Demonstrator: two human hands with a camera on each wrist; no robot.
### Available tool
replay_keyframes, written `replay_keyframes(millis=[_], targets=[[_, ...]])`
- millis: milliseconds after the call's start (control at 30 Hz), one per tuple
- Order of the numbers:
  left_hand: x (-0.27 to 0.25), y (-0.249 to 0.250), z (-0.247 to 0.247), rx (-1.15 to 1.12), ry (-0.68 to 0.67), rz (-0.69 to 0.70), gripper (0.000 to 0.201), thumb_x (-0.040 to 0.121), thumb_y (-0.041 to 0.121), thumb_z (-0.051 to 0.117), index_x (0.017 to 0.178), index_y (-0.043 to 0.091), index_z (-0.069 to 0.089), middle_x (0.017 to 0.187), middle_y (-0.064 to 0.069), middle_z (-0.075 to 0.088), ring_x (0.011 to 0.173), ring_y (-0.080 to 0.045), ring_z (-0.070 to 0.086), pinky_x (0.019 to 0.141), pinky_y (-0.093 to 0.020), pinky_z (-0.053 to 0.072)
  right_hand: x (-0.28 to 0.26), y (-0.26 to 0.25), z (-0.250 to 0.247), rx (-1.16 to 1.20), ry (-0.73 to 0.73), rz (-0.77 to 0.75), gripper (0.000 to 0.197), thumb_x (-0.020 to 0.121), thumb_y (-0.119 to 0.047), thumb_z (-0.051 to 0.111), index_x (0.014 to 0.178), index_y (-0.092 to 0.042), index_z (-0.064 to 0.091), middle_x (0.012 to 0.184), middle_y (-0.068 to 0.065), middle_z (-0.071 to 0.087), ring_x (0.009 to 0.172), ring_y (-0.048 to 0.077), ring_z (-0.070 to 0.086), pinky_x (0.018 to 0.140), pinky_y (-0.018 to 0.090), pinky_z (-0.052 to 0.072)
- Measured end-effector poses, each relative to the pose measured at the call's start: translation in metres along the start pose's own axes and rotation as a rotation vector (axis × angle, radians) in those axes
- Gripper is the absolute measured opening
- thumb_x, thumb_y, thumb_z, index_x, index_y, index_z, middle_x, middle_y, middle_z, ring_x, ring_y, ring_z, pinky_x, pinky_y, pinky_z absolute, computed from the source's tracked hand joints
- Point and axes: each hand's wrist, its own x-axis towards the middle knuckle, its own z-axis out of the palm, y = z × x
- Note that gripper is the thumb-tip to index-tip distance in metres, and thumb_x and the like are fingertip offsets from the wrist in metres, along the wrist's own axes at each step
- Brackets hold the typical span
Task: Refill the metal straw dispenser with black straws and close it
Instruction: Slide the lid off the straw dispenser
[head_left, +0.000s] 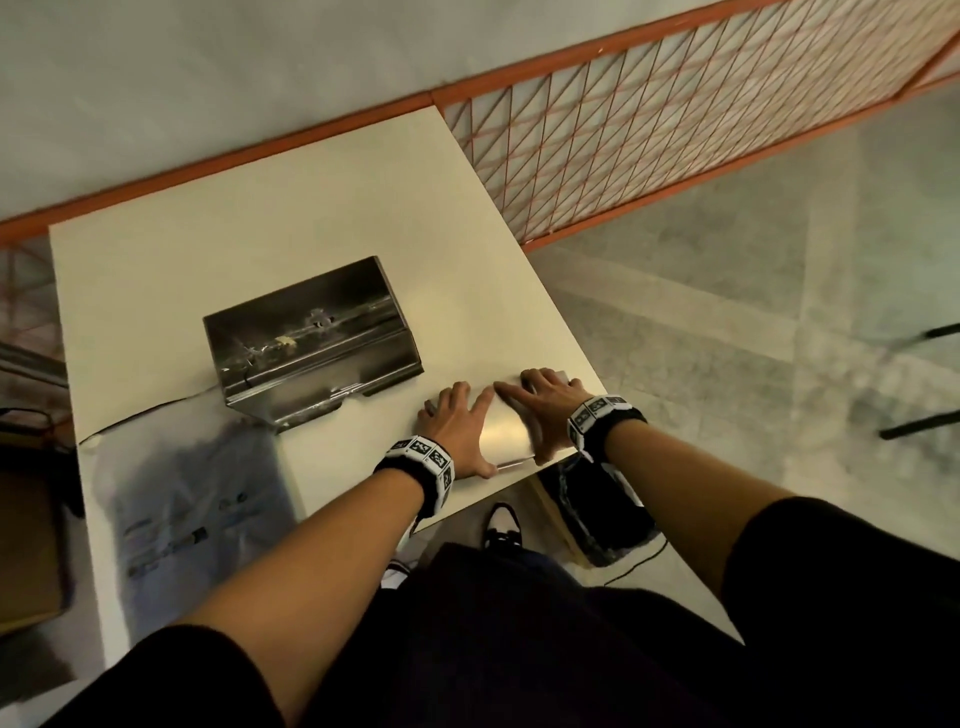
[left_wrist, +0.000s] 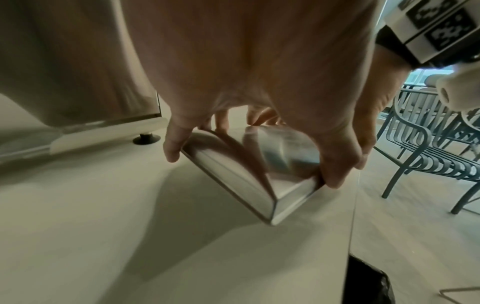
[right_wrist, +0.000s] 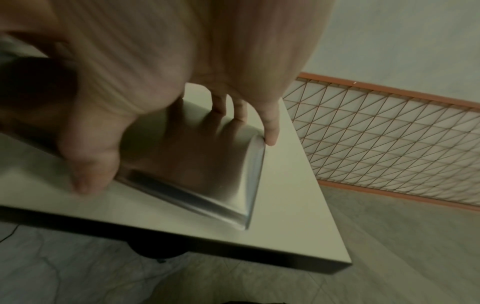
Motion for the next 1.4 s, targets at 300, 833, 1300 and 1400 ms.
replay_keyframes(millis=[300,833,1300,1400], targets=[[0.009,0.011,0.017,0.001,0.074,-0.019,0.127,0.062,0.060,0.088,0.158,0.028,0.012,0.153,-0.012,0.018,0.142,-0.036,0.027,0.110,-0.059,0.040,0.005,0.010,0.015,-0.051,0.036,0.009,0.137,0.044,-0.061,0.085,0.151,-0.039,0.002,0.145,0.010,0.027,0.132,0.032,0.027,0.088,0.060,0.047],[0.014,0.028,0.034,0.012,0.141,-0.071,0.128,0.062,0.064,0.085,0.158,0.029,0.008,0.154,-0.013,0.018,0.144,-0.036,0.023,0.108,-0.062,0.041,0.007,0.022,0.025,-0.089,0.072,-0.007,0.132,0.045,-0.055,0.085,0.150,-0.040,0.006,0.146,0.008,0.027,0.134,0.033,0.025,0.094,0.061,0.040],[0.015,0.028,0.034,0.039,0.148,-0.073,0.128,0.061,0.066,0.086,0.157,0.028,0.010,0.154,-0.013,0.023,0.142,-0.035,0.028,0.106,-0.061,0.043,0.008,0.019,0.027,-0.120,0.078,0.005,0.133,0.045,-0.056,0.085,0.150,-0.038,0.005,0.149,0.011,0.026,0.136,0.035,0.025,0.100,0.060,0.034],[0.014,0.027,0.033,0.030,0.144,-0.064,0.128,0.061,0.066,0.086,0.157,0.027,0.011,0.155,-0.013,0.023,0.143,-0.035,0.028,0.107,-0.060,0.043,0.007,0.019,0.028,-0.115,0.083,0.005,0.131,0.047,-0.056,0.084,0.151,-0.037,0.006,0.149,0.011,0.026,0.136,0.035,0.024,0.100,0.061,0.033]])
